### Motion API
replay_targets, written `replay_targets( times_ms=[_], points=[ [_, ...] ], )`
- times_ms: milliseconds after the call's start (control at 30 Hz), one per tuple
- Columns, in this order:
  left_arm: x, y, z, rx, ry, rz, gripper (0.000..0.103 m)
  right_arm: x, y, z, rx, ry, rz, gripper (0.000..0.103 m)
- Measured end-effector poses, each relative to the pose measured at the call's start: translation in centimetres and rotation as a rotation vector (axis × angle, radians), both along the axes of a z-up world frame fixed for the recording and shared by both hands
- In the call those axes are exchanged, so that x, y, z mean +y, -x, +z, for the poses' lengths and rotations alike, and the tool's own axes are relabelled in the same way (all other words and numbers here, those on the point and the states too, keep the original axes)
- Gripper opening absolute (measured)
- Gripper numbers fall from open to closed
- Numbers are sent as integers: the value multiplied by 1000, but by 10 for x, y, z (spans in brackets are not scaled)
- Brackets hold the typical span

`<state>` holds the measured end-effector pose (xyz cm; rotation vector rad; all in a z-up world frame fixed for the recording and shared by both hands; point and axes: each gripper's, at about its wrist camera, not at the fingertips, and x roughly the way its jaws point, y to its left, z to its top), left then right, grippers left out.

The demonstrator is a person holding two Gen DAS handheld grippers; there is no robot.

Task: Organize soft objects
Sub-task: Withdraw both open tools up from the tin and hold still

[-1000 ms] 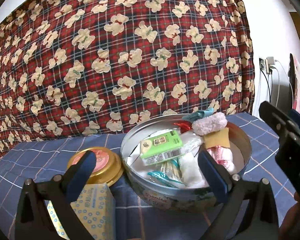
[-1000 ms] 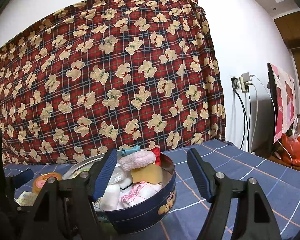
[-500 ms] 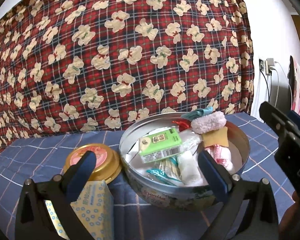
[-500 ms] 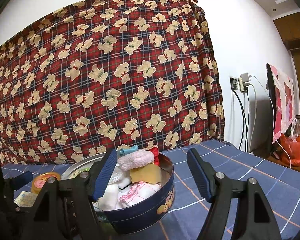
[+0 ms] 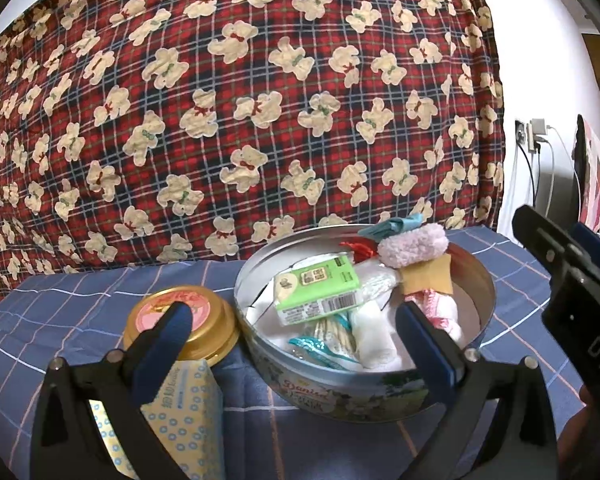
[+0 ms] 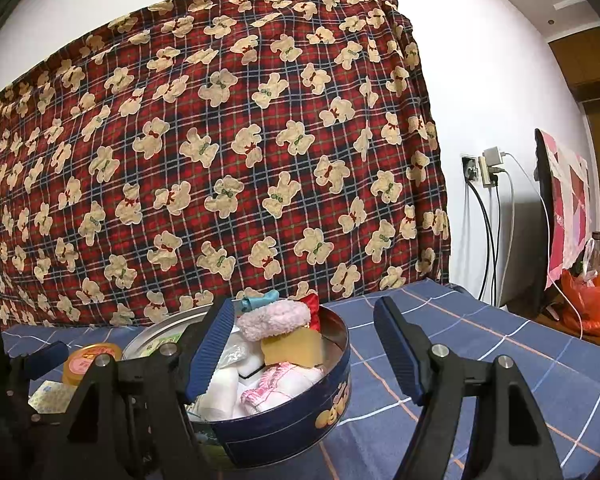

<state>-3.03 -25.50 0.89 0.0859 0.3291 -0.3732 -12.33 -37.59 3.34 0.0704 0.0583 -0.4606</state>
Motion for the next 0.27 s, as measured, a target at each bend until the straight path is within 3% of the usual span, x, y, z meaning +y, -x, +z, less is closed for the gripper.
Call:
replay_targets(
  times_ms=[267],
  points=[
    [-1, -1, 0, 9, 1, 7, 103, -1, 0, -1, 5, -4, 1, 74]
  ],
)
